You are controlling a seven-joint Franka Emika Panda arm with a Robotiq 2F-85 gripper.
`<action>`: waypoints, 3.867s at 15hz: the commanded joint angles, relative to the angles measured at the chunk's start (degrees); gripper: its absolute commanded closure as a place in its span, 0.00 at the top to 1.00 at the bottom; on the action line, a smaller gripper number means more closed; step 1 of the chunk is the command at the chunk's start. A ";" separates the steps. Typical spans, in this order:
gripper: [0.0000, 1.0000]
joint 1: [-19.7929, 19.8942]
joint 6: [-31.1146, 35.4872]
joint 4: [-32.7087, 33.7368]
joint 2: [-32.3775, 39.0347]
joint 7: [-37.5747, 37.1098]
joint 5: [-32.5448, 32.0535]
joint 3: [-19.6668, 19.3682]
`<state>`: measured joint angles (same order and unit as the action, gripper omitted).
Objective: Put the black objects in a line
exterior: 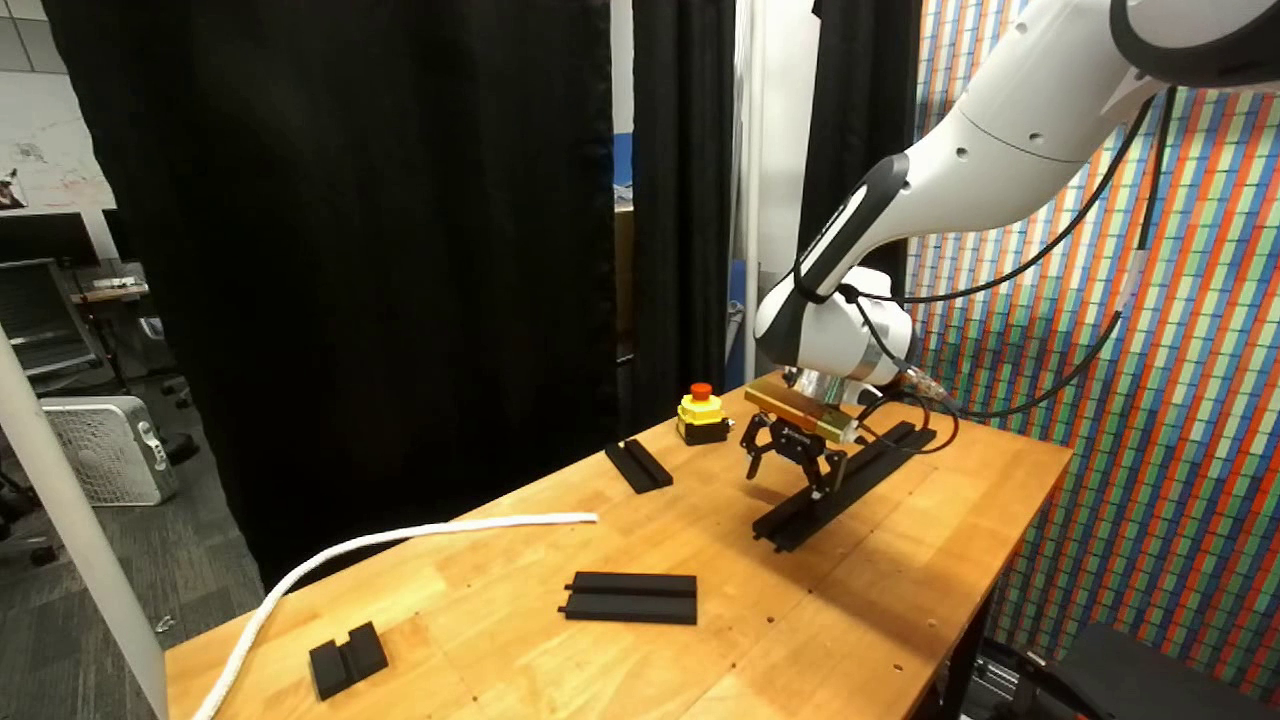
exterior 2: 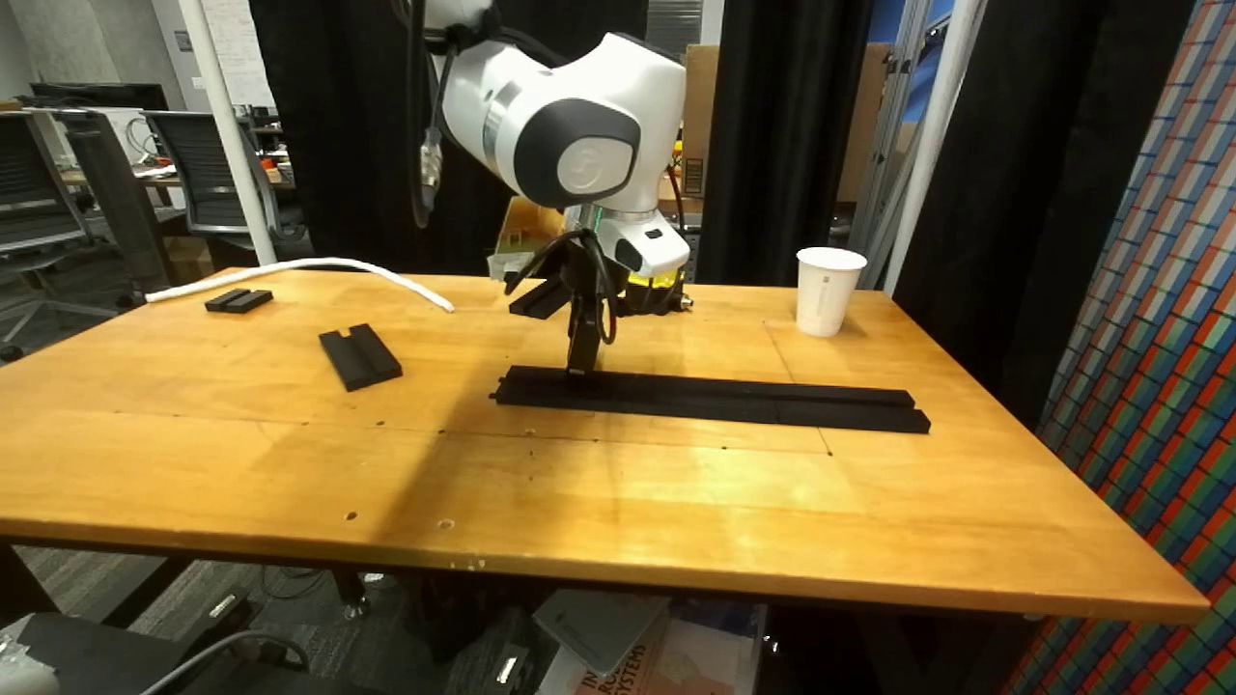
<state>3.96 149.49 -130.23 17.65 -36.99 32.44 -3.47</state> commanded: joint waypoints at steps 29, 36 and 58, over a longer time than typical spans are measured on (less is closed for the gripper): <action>1.00 -26.01 5.43 4.84 1.90 -89.80 -17.70 8.89; 1.00 -27.43 4.39 4.96 2.57 -101.51 -28.43 5.73; 0.58 -23.81 3.66 4.64 4.62 -100.00 -28.26 6.54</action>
<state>-20.91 153.33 -126.02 22.31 -137.83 4.55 2.45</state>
